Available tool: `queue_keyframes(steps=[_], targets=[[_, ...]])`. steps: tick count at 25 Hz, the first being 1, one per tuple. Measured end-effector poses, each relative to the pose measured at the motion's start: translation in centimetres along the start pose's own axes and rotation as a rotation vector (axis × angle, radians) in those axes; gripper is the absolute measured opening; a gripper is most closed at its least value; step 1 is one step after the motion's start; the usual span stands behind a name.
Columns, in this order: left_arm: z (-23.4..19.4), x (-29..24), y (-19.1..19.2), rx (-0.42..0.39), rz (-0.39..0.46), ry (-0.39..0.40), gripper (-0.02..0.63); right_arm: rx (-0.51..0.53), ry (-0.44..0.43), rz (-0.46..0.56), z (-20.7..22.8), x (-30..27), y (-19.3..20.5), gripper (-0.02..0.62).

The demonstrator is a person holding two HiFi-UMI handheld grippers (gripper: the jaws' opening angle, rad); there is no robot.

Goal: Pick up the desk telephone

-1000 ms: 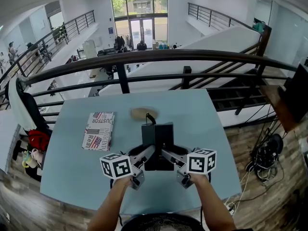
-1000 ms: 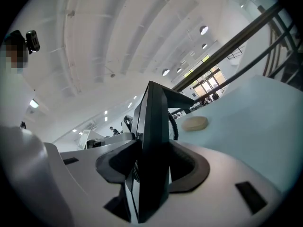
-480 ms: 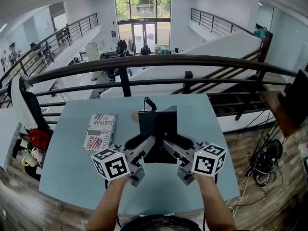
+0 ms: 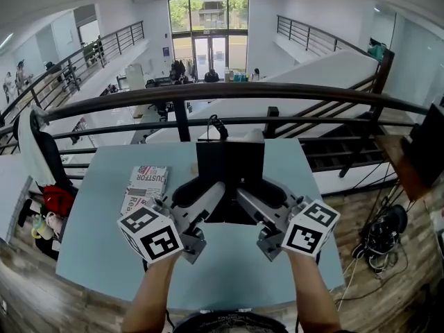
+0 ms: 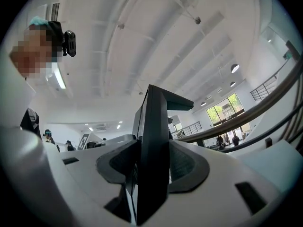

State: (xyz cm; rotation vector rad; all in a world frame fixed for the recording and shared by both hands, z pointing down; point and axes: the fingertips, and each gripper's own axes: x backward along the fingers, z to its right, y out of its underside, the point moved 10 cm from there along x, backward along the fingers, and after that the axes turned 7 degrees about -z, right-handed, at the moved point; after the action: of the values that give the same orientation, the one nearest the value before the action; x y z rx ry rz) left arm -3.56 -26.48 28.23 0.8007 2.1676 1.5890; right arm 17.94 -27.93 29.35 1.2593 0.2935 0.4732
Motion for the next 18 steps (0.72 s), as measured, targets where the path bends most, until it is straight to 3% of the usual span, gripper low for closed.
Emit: queue_keyframes(steps=[18], targets=[[-0.35, 0.29, 0.44, 0.012, 0.004, -0.005, 0.153, 0.02, 0.011, -0.009, -0.12, -0.26, 0.4, 0.196]])
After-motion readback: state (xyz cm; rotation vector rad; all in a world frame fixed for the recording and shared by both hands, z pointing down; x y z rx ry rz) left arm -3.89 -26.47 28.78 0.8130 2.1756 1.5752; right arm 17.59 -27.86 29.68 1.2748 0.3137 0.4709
